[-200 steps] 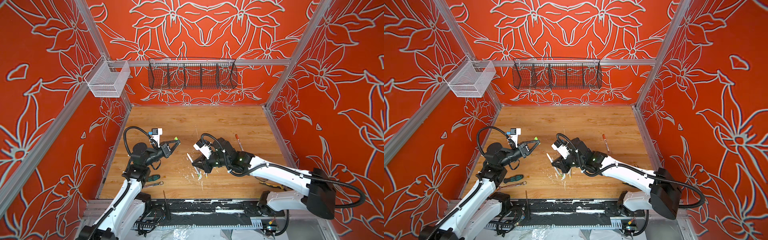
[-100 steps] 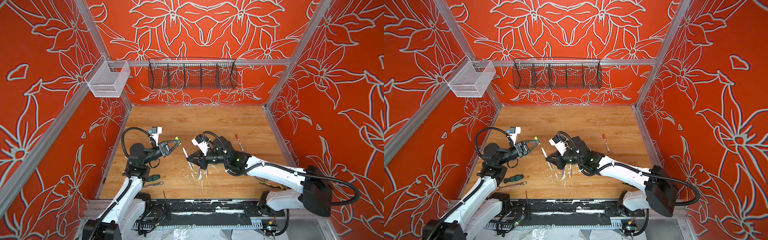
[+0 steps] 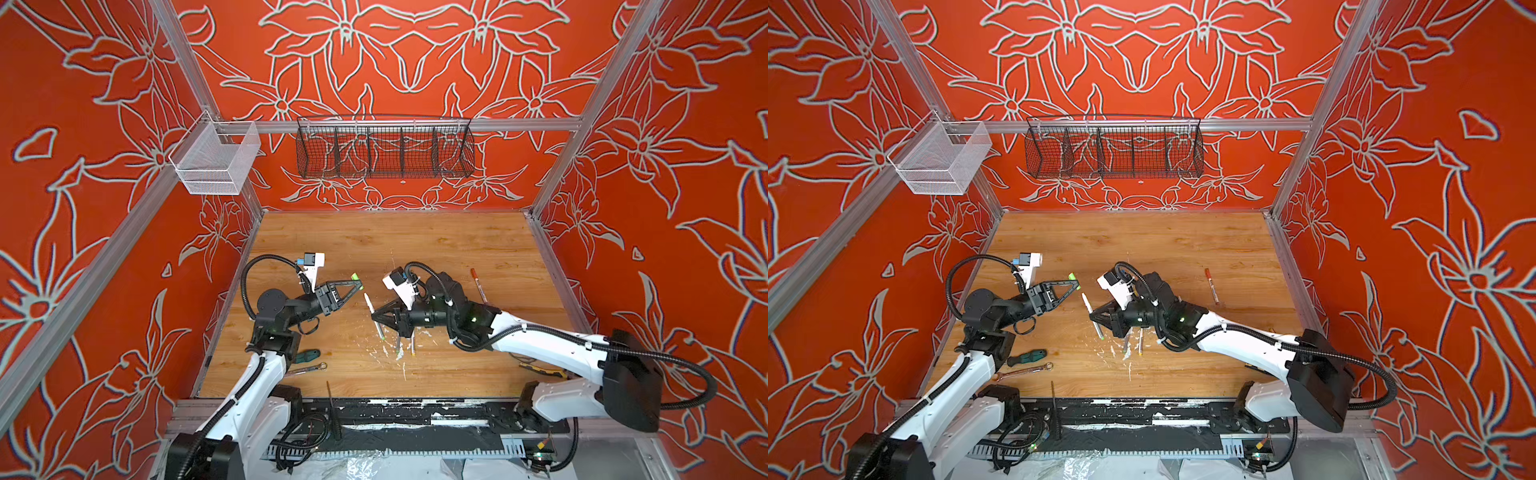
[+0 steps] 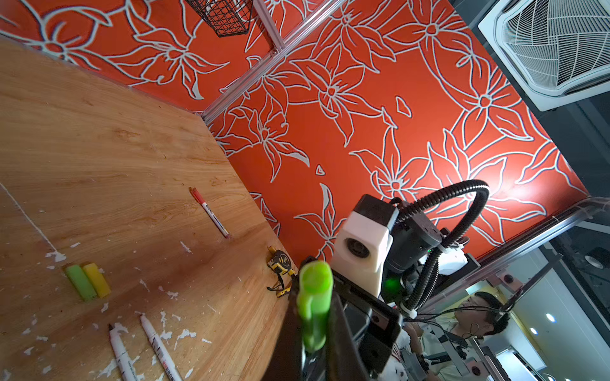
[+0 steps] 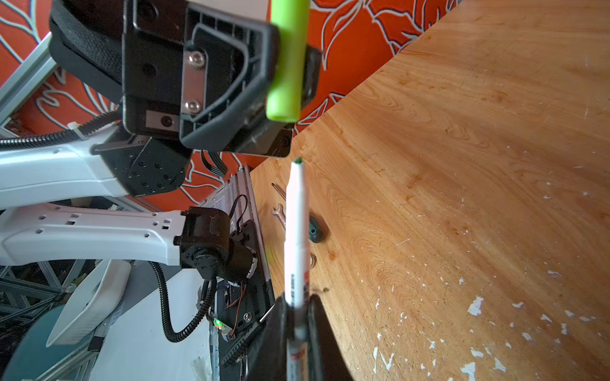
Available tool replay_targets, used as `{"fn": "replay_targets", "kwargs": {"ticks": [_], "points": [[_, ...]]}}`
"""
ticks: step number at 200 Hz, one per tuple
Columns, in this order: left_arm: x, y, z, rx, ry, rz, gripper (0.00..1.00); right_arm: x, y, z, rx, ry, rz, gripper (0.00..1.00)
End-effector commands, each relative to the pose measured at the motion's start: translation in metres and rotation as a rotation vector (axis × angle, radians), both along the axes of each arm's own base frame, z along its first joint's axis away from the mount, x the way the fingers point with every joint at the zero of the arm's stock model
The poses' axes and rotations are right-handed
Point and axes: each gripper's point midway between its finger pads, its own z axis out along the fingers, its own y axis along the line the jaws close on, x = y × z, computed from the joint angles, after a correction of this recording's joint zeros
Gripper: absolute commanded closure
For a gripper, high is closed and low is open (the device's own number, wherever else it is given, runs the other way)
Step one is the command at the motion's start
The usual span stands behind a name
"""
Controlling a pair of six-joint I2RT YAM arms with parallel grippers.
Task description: Insert the pens into the pen caps
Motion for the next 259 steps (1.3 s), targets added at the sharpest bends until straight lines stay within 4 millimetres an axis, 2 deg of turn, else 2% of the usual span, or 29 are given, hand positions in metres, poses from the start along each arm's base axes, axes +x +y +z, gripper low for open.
{"fn": "replay_targets", "kwargs": {"ticks": [1,154,216,259], "points": [[-0.005,-0.001,0.002,-0.001,-0.027,-0.025,1.00,0.003,0.004,0.012,0.031,-0.017,-0.006,0.95],[-0.012,-0.017,-0.006,0.035,-0.014,-0.082,1.00,0.008,0.002,0.017,0.028,-0.035,-0.035,0.95],[-0.010,-0.016,-0.008,0.054,-0.016,-0.059,1.00,0.006,-0.003,0.020,0.028,-0.045,-0.040,0.95],[-0.009,-0.012,0.001,0.058,-0.060,-0.030,1.00,0.004,0.001,0.008,0.003,-0.013,-0.017,0.95]]}}
